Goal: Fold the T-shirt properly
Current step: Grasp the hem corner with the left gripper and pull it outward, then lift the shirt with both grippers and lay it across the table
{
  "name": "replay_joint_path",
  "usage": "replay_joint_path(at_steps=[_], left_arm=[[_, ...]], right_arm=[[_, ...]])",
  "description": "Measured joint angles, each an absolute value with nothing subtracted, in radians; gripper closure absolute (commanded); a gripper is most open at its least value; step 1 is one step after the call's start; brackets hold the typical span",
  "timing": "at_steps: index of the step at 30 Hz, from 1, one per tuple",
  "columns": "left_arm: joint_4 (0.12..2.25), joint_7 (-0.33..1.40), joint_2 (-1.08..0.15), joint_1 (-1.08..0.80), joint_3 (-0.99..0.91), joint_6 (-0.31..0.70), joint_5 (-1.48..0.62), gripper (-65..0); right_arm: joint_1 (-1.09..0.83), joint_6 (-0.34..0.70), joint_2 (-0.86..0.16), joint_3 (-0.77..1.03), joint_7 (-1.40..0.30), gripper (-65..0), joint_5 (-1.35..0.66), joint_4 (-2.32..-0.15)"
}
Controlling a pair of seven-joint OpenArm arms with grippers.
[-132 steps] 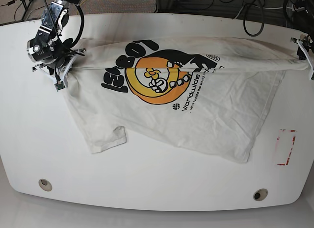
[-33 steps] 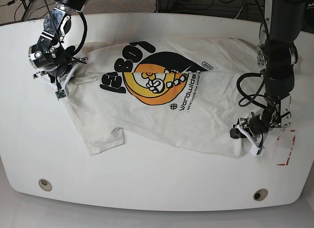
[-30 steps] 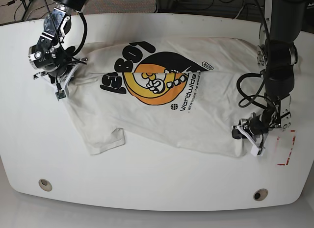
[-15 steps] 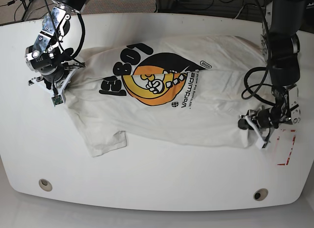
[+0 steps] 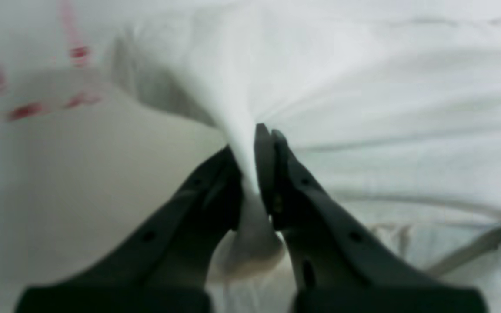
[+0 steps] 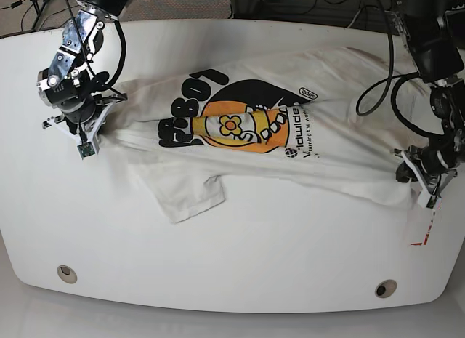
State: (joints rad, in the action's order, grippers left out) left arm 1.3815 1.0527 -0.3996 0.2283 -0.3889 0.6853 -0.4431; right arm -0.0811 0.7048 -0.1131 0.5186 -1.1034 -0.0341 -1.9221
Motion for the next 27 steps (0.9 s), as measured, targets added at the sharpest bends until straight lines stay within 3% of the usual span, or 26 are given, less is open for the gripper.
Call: replay_joint_path(at_steps=[14,27], left_arm=[[1.703,1.125,-0.396,0.226,-0.406,0.685,-0.441,0.0],[1.784,1.234,-0.397,0.53,-0.487,0.627,-0.455,0.0]], right_arm=[[0.008,0.703,-0.144,0.385,-1.104,-1.0,-0.029,-1.879],[0.326,0.709,-0.285,0.262,-1.109,-1.3,-0.048,-1.779]])
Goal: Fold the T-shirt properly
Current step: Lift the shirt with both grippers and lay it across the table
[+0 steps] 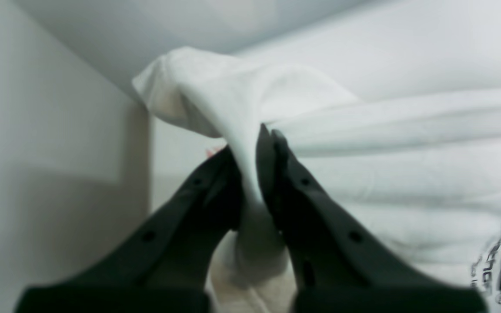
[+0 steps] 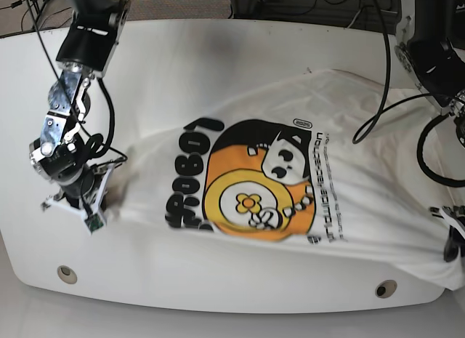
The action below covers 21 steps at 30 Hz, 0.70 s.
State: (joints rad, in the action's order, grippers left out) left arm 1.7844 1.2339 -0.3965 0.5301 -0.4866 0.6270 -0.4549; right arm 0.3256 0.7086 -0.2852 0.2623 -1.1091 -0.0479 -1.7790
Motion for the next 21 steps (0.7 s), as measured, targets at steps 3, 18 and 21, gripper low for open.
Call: replay_joint_path(at_steps=[3,18,21], left_arm=[[1.784,1.268,-0.396,0.631,-0.513,0.627,-0.457,0.0],[1.745,1.373,-0.415,1.183,-0.466,0.527,-0.459,0.0],[1.706,1.361,-0.416,1.267,-0.442,0.525,-0.458,0.0]], right_arm=[[0.45,0.71,-0.33,0.218,-1.135,-1.3,-0.064,-1.738],[1.116,0.711,-0.435,-0.008,-1.163,-1.3,-0.082,-1.525],[1.218,0.707,-0.438,-0.037,-1.165,-1.3,-0.069,-1.507]])
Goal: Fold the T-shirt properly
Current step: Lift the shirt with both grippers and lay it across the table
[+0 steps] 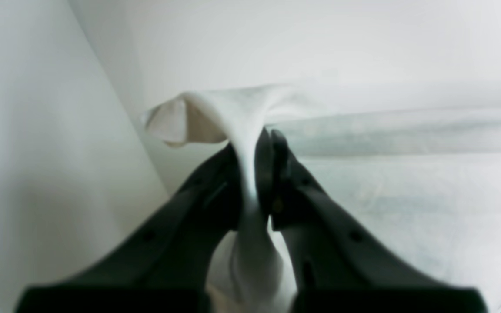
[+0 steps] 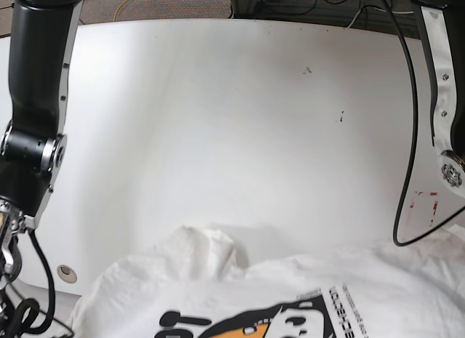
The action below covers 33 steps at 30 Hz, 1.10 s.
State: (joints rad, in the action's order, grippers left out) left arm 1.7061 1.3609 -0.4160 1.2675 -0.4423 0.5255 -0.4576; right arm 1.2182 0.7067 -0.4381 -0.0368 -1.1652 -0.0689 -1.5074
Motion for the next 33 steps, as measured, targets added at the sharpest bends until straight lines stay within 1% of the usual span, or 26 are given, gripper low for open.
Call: replay_joint_path(at_steps=[5,10,14,21,28,33], left_arm=[[1.682,1.357,-0.42,1.284,-0.443,0.527,-0.466,0.0],[1.684,1.364,-0.419,1.207,-0.442,0.527,-0.47,0.0],[1.713,1.412,-0.415,1.105,-0.451,0.528,-0.467,0.0],[1.782,1.401,-0.397,0.822,-0.521,0.609,-0.491,0.0],[1.836,1.41,-0.383,0.5,-0.592,0.693,-0.473,0.0],[1.85,1.407,-0.361,0.31,-0.637,0.698,-0.462,0.0]], right_arm=[[1.271,0.707,-0.451,-0.053,-1.184,-1.3,-0.059,-1.512],[1.2,0.707,-0.452,-0.045,-1.216,-1.3,-0.059,-1.541],[1.036,0.71,-0.459,0.023,-1.217,-1.3,-0.082,-1.627],[0.694,0.709,-0.448,0.165,-1.217,-1.3,-0.082,-1.771],[0.353,0.709,-0.326,0.315,-1.211,-1.1,-0.076,-1.854],[0.132,0.705,-0.26,0.385,-1.124,-1.1,-0.068,-1.859]])
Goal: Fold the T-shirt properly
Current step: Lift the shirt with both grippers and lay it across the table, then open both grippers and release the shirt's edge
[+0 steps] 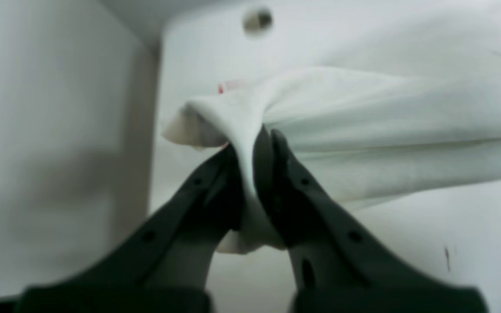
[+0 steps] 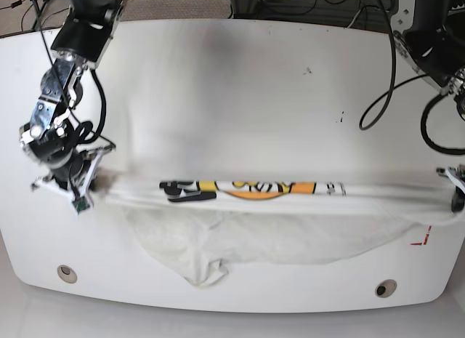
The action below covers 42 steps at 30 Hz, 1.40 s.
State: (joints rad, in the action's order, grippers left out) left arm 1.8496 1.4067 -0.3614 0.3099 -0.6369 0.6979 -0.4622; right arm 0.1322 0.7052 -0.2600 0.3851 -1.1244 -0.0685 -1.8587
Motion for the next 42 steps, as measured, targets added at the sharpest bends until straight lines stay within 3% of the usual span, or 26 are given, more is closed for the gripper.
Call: replay_joint_path(at_steps=[10,17,39,42], left_arm=[[1.846,1.293,-0.345,-0.079,-0.665,0.697,-0.439,0.0],[1.842,1.177,-0.347,-0.258,-0.665,0.698,-0.442,0.0],[1.842,1.099,-0.377,-0.439,-0.67,0.698,-0.443,0.0],[1.842,1.098,-0.376,-0.452,-0.686,0.701,-0.447,-3.3]], right_arm=[[-0.178,0.705,-0.157,0.43,-0.988,-1.0,-0.033,-1.853],[-0.274,0.706,-0.156,0.43,-0.972,-1.0,-0.038,-1.853],[-0.378,0.703,-0.159,0.426,-0.961,-1.4,-0.041,-1.864],[-0.389,0.704,-0.162,0.426,-0.952,-1.4,-0.043,-1.865]])
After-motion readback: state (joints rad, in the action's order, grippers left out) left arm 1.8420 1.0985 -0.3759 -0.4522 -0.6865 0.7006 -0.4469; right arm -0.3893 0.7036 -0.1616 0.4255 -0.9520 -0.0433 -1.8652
